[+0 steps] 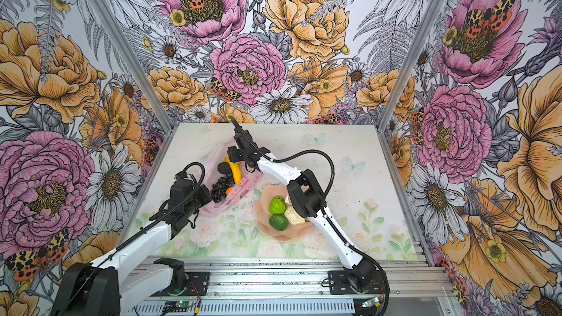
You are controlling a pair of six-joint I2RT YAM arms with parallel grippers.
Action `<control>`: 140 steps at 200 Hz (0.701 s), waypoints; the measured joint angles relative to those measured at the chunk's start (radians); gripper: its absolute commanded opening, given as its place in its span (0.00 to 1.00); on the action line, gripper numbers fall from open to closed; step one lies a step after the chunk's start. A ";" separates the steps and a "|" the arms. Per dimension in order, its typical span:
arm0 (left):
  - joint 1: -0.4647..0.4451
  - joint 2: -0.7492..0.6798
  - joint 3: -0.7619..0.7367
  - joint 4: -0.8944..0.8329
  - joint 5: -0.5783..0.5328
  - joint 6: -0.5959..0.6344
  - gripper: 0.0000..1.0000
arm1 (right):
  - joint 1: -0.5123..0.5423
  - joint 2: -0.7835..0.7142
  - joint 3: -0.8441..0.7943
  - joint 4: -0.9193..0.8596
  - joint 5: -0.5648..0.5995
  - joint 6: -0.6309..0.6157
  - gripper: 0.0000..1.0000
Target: Take the fake fruits out of the plastic bag
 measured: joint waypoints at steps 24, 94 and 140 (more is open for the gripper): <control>-0.006 -0.013 0.000 0.000 0.000 0.000 0.00 | -0.001 0.039 0.059 -0.019 -0.001 0.003 0.73; -0.007 -0.021 0.000 0.000 -0.011 0.000 0.00 | -0.001 0.056 0.104 -0.114 -0.002 0.022 0.75; -0.007 -0.021 0.000 0.000 -0.018 0.000 0.00 | -0.006 0.056 0.102 -0.164 0.005 0.041 0.66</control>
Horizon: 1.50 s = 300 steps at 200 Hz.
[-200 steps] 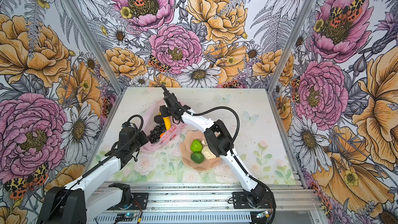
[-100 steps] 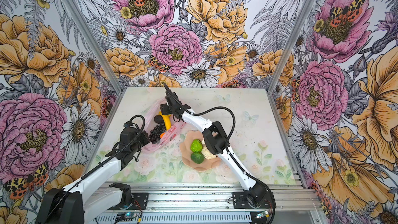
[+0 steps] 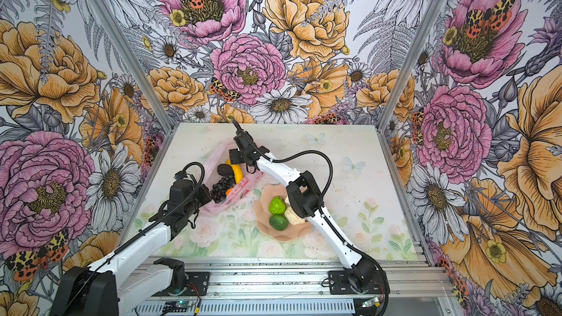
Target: Take the fake fruits out of the plastic bag
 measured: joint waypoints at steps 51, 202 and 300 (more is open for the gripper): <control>0.000 0.000 0.000 0.000 -0.001 0.000 0.00 | 0.000 -0.002 -0.003 0.000 0.015 -0.003 0.59; 0.000 0.011 0.000 0.000 -0.001 0.004 0.00 | 0.038 -0.204 -0.246 0.028 0.030 -0.071 0.54; 0.000 0.024 0.004 0.000 -0.001 0.008 0.00 | 0.058 -0.545 -0.682 0.137 0.054 -0.115 0.54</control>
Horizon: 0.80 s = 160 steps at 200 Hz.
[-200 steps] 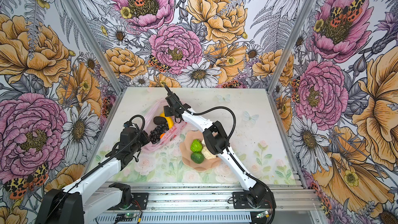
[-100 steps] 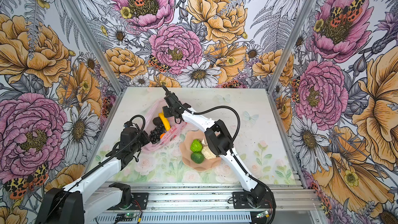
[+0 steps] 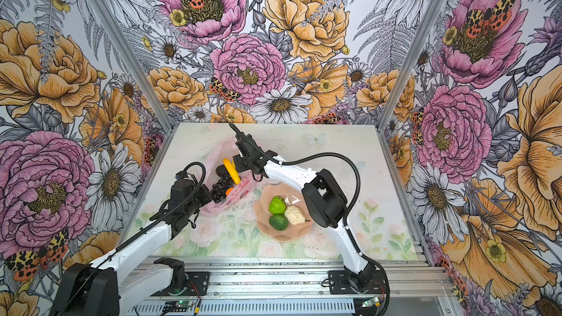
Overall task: Take the fake fruits out of the plastic bag
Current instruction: 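Close the right gripper on the yellow lemon and lift it out, then carry the lemon with the right gripper over the pink bowl and lower it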
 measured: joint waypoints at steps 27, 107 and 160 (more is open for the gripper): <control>0.000 0.008 0.002 0.000 0.000 0.000 0.00 | -0.001 -0.142 -0.145 0.022 -0.010 0.002 0.53; 0.000 0.014 0.002 0.000 0.000 0.000 0.00 | -0.041 -0.601 -0.606 0.040 0.016 0.045 0.53; 0.000 0.037 0.011 0.000 0.000 0.000 0.00 | -0.075 -0.793 -0.783 0.008 0.052 0.084 0.53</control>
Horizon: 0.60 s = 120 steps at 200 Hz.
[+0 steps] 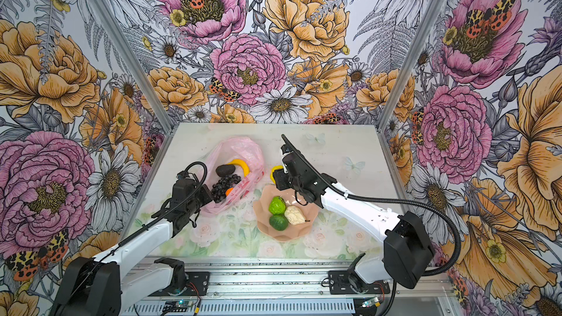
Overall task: Take the fake fruits out of the plastic bag
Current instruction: 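Carry the lemon with the right gripper over the pink bowl and lower it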
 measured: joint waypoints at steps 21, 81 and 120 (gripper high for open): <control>0.000 0.000 0.000 0.000 0.000 0.000 0.00 | -0.011 -0.044 -0.068 -0.016 0.010 0.019 0.53; 0.000 0.000 0.000 0.000 0.000 0.000 0.00 | -0.016 -0.063 -0.184 -0.042 0.022 0.062 0.52; 0.000 0.000 0.000 0.000 0.000 0.002 0.00 | -0.016 -0.063 -0.205 -0.044 0.038 0.071 0.52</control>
